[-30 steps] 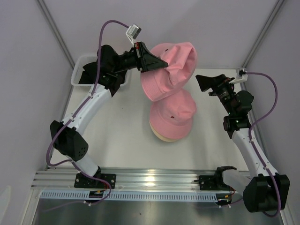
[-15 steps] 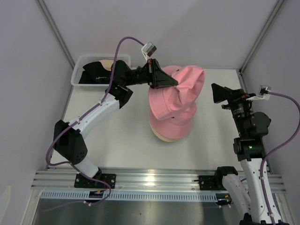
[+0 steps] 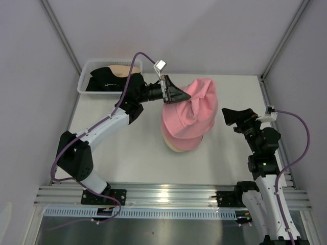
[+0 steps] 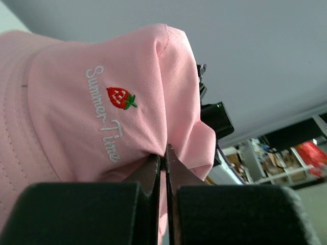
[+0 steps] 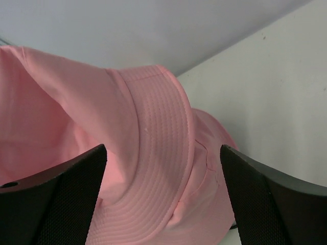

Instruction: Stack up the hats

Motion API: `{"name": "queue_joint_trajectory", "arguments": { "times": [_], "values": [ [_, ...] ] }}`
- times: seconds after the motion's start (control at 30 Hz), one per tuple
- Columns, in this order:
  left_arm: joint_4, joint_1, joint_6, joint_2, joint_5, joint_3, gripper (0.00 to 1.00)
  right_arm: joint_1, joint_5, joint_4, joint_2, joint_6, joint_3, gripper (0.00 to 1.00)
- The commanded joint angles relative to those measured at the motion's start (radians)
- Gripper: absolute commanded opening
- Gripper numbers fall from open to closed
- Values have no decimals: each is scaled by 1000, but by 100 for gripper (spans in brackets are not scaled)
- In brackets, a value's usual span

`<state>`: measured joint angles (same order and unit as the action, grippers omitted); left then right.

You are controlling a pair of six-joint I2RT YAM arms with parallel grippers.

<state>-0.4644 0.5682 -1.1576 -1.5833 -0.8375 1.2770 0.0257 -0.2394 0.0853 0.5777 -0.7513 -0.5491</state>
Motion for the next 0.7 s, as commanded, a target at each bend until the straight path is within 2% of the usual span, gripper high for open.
{"name": "queue_joint_trajectory", "arguments": {
  "times": [0.0, 0.23, 0.4, 0.53, 0.67],
  "values": [
    [107, -16, 188, 60, 93, 1, 1, -1, -72, 157, 37, -69, 52, 93],
    [318, -18, 421, 161, 282, -1, 1, 42, -84, 336, 158, -82, 101, 92],
    [356, -22, 472, 180, 354, -42, 1, 82, -87, 445, 255, -111, 94, 91],
    [360, -22, 492, 169, 371, -62, 1, 129, -95, 462, 315, -125, 74, 88],
    [356, -22, 500, 157, 391, -82, 1, 155, -80, 366, 309, -154, 58, 84]
  ]
}}
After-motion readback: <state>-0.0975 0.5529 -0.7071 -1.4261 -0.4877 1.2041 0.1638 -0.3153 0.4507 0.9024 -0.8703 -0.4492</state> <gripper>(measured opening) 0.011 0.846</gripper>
